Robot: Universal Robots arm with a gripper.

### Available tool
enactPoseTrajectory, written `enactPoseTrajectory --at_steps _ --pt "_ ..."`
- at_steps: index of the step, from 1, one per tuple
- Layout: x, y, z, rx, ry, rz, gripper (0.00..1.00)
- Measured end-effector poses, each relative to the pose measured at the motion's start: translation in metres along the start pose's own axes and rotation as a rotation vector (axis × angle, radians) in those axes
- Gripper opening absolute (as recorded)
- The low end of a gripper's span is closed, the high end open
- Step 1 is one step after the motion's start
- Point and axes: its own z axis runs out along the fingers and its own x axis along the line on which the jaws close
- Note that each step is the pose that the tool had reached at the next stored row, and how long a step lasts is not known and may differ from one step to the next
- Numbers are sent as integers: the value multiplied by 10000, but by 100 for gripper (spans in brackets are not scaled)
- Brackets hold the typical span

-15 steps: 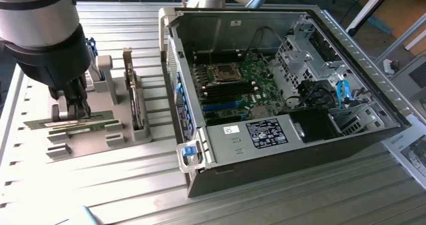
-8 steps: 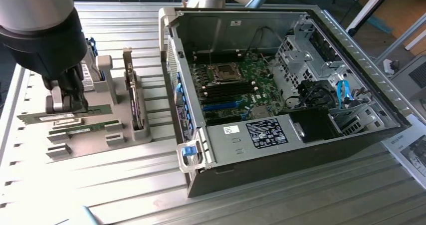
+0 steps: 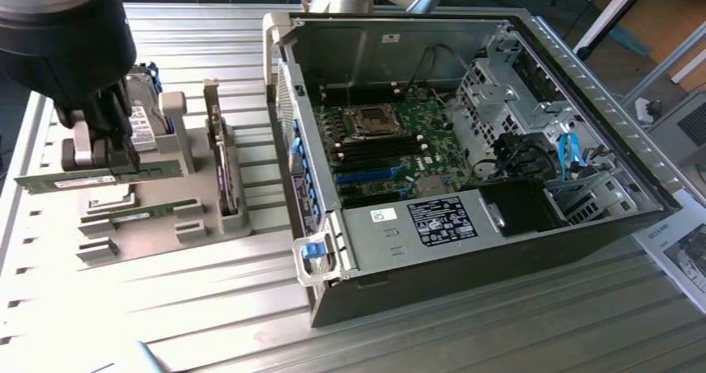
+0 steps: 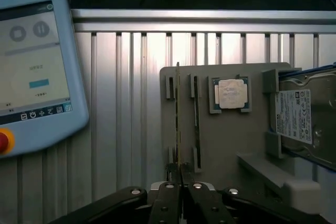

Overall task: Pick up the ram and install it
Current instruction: 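Pick up the ram and move it above insertion slot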

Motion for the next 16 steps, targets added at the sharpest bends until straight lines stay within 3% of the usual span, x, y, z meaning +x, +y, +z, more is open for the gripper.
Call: enactPoseTrajectory --at_steps 11,16 --pt "-3 1 -351 0 0 0 12" --pt "-3 1 -352 1 -1 0 12"
